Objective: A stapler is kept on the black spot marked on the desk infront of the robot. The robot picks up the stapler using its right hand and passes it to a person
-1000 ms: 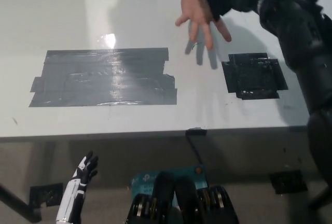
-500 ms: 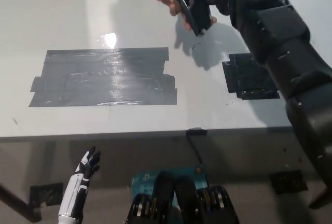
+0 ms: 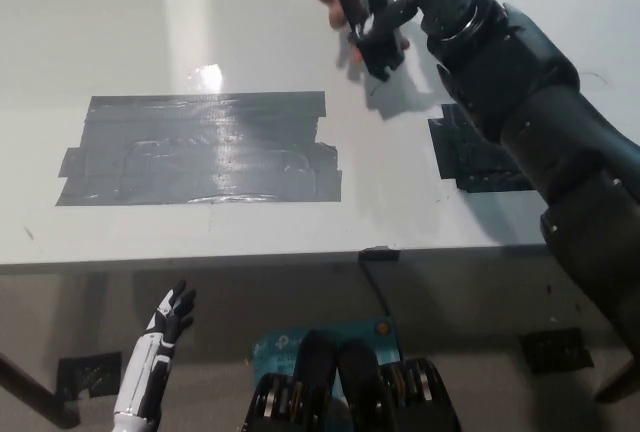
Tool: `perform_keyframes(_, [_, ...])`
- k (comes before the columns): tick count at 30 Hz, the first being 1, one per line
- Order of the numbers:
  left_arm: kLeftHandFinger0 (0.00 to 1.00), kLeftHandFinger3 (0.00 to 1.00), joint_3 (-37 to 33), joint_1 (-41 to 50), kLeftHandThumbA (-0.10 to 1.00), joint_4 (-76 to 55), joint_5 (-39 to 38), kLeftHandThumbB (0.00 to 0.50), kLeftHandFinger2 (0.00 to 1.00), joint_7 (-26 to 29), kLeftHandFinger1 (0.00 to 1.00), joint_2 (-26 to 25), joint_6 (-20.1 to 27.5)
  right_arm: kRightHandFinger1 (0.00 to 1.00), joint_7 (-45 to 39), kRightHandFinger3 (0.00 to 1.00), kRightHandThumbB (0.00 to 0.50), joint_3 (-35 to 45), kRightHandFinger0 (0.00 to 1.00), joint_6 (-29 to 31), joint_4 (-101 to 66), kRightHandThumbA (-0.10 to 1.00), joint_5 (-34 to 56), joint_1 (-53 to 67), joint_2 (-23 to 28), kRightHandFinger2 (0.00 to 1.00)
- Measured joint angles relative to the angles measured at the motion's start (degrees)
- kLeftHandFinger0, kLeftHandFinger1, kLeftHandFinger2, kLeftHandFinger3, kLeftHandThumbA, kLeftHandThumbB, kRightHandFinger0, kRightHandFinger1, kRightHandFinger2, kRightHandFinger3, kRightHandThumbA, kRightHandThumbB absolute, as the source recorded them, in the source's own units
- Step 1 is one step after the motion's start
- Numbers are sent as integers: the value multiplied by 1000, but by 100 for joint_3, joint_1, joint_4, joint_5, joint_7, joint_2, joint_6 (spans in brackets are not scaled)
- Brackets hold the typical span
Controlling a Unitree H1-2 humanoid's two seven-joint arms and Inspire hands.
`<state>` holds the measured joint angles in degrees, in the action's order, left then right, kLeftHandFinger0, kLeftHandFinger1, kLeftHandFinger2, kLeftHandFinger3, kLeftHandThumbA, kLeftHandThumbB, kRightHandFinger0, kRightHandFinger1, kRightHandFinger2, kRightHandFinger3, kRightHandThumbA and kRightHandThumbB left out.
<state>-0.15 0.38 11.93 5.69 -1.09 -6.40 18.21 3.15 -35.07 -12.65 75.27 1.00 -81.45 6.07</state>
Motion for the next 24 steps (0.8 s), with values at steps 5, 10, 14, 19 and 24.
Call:
perform_keyframes(5, [1000,1000,-18,-60,1000,-37,5,500,1000,0,1000,1,0,1000,25,1000,468,322,1000,375,-419,1000,-299,-211,243,1000])
perform_keyframes(10, [1000,1000,-18,-58,1000,-38,5,500,1000,1,1000,0,0,1000,12,1000,496,666,1000,452,-1368,1000,-430,-267,572,1000])
perform_keyframes(14, [1000,1000,-18,-57,1000,-22,5,500,1000,0,1000,2,0,1000,-21,1000,472,814,1000,389,-2283,1000,-454,1,815,1000])
perform_keyframes(19, [1000,1000,-16,-55,1000,20,4,500,1000,1,1000,12,-6,1000,-79,1000,452,885,1000,244,-3351,1000,-465,681,1044,1000])
perform_keyframes(24, [1000,1000,-14,-53,1000,44,4,500,1000,1,1000,35,-19,1000,-128,1000,423,982,1000,76,-4288,1000,-444,1686,1215,1000])
